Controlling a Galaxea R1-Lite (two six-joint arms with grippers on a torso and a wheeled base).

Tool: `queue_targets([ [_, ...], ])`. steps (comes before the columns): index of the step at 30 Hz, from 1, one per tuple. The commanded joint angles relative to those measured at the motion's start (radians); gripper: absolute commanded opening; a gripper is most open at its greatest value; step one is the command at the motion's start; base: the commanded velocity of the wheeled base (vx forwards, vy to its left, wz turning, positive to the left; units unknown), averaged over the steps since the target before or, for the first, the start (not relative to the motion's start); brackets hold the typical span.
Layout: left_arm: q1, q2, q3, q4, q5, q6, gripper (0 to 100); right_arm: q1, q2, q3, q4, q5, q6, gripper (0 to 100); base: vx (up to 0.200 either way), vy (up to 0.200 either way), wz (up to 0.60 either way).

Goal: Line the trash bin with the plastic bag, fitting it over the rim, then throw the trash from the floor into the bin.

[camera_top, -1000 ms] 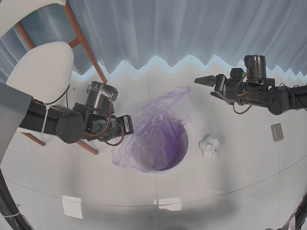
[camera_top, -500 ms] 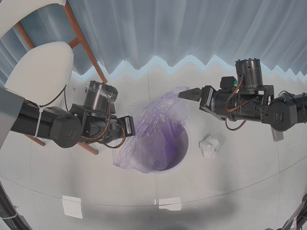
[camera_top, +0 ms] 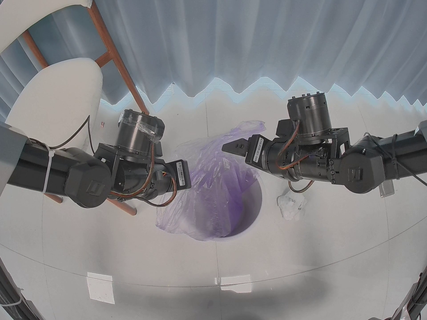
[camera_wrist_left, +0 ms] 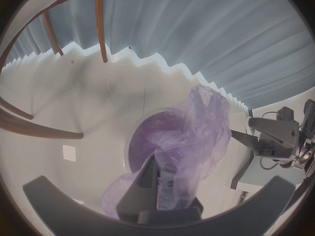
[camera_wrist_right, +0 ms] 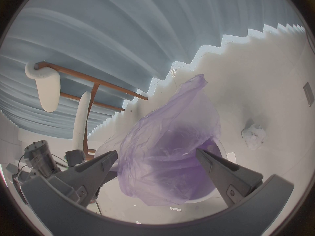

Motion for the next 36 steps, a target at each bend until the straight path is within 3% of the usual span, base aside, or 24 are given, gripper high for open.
queue_targets([
  [1,-0.002,-0.003,0.004,0.000,0.000,0.002,0,0.019,0.053,-0.038,0.003,-0.006,0.010,100,0.000,0.000,0.00],
  [16,-0.012,-0.002,0.002,-0.005,0.000,0.005,0,0.090,0.202,-0.229,0.072,-0.069,0.015,100,0.000,0.000,0.00],
  [17,-0.010,-0.002,0.002,-0.005,0.000,0.003,0,0.094,0.205,-0.231,0.072,-0.070,0.015,0,0.000,0.000,0.00],
  [32,0.041,-0.006,-0.004,-0.017,0.005,0.002,0,0.085,0.099,-0.197,0.073,-0.084,0.012,0,0.000,0.000,0.00],
  [36,0.051,-0.017,0.001,-0.013,0.040,-0.004,0,0.058,0.066,-0.153,0.072,-0.073,0.003,0,0.000,0.000,0.00],
])
